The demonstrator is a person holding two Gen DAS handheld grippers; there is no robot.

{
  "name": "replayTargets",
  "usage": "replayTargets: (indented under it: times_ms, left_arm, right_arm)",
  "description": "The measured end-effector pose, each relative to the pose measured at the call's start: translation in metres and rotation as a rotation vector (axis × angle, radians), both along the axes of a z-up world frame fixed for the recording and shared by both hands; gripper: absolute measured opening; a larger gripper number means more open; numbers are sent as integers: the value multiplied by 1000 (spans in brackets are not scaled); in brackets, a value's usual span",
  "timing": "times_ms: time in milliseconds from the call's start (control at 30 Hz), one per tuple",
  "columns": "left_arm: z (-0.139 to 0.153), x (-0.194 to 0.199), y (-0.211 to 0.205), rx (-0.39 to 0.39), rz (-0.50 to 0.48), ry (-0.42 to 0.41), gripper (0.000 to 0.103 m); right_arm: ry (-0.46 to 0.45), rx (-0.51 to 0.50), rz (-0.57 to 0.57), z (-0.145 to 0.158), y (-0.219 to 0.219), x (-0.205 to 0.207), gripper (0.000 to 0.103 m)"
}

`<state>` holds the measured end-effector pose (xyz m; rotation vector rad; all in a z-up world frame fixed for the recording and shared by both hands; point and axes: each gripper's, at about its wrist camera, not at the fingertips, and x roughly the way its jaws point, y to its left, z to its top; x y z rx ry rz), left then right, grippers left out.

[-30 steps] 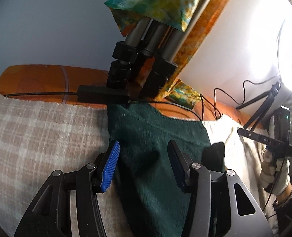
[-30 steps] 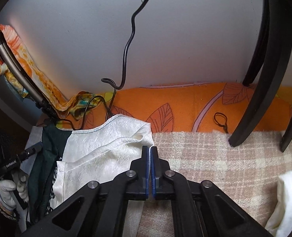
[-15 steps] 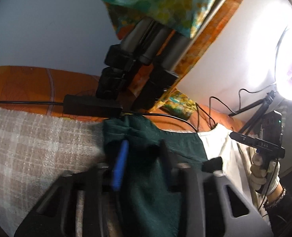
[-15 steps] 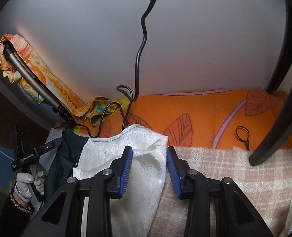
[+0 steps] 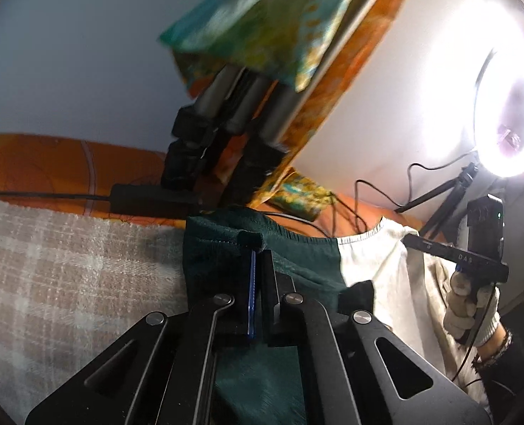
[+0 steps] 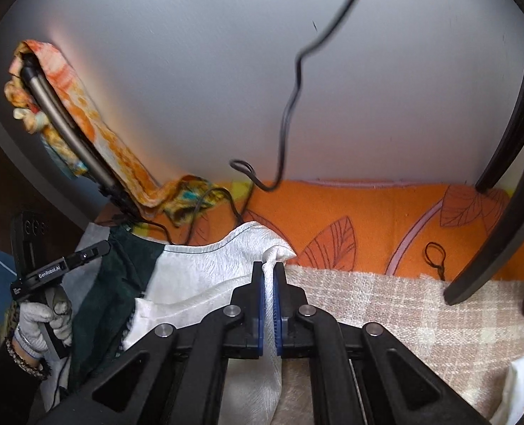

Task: Fold small clothes
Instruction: 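Close both tools on the collar edge of the folded T-shirt, then lift the collar with both tools and fold it over toward the hem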

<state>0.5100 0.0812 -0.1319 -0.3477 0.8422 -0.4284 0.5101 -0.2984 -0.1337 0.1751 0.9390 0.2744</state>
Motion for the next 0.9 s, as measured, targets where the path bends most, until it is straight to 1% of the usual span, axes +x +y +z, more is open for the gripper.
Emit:
replayTargets:
  times_ms: [167, 300, 533, 700, 800, 900]
  left_arm:
    - [26, -20, -4, 10, -16, -48, 1]
    - [47, -40, -4, 14, -26, -75, 1]
    - [79, -96, -7, 32, -47, -119, 1]
    - [90, -146, -11, 39, -53, -134, 1]
    - [91, -174, -11, 49, -62, -139, 1]
    - [87, -207, -15, 49, -73, -133, 1]
  right_arm:
    - [-46, -8, 30, 29, 8, -16, 1]
    - [-66, -31, 45, 52, 13, -39, 1]
    - [-105, -30, 68, 95, 22, -97, 1]
    - [-108, -44, 70, 104, 33, -148, 1]
    - [-106, -41, 72, 105, 37, -189, 1]
    - [-90, -38, 79, 98, 40, -222, 1]
